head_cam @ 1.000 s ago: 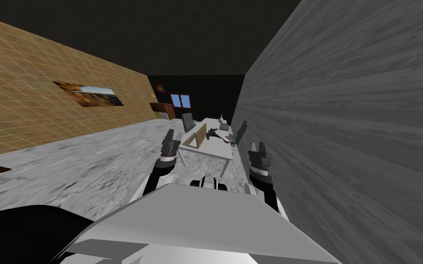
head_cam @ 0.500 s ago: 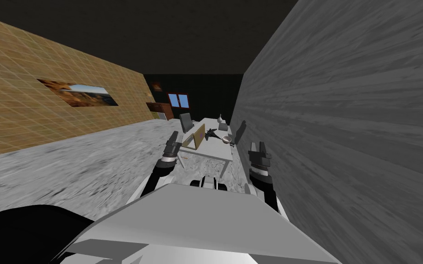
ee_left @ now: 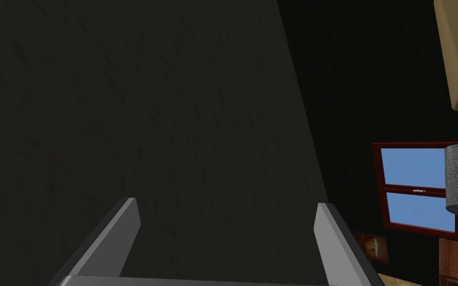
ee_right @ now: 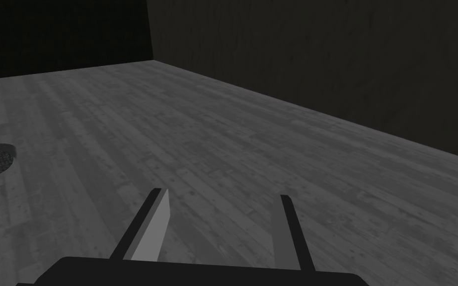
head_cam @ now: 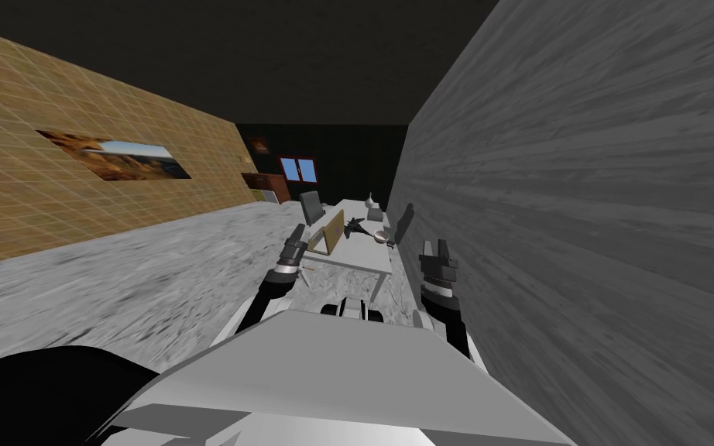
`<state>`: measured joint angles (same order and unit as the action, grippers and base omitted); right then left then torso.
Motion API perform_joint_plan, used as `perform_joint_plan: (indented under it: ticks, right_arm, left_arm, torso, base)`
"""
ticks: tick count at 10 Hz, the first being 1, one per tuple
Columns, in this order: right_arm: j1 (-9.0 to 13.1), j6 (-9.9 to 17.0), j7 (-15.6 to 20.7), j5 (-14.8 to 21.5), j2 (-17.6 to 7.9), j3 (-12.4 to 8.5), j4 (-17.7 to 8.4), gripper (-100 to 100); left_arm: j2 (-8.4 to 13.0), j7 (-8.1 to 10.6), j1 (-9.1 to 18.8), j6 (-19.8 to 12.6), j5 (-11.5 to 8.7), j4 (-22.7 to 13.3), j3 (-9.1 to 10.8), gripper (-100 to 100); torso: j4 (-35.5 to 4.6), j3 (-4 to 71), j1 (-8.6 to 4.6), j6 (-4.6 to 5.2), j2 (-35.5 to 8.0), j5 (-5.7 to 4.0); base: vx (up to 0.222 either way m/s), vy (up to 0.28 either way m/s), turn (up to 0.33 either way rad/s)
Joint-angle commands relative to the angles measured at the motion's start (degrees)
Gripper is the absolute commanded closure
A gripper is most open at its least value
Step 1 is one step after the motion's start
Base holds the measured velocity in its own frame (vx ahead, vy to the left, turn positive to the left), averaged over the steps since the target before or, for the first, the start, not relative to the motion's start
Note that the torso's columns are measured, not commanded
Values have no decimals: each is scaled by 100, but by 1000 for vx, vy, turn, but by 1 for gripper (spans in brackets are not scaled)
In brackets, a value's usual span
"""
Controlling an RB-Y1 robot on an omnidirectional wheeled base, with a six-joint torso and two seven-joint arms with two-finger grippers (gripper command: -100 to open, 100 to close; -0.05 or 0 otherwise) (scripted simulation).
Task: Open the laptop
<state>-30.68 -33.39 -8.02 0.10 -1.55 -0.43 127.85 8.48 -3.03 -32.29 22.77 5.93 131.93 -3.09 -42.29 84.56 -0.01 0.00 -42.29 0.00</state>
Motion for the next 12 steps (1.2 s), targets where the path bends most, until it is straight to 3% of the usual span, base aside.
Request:
perform_joint_plan:
  ticks: [1,7,12]
  right_arm:
    - [0,0,0,0,0,0,0,0]
    - [0,0,0,0,0,0,0,0]
    - [0,0,0,0,0,0,0,0]
  left_arm:
    - [54,9,-29,-275,54,1,0,-100]
    - [285,26,-146,-884,189,24,-14,-100]
    - [606,39,-244,-1396,302,41,-26,-100]
  torso:
    - [0,0,2,0,0,1]
    - [1,2,2,-1,2,0]
    - [1,1,3,0,2,1]
  base:
    - [35,4,-38]
    - [35,0,-39]
    - [35,0,-38]
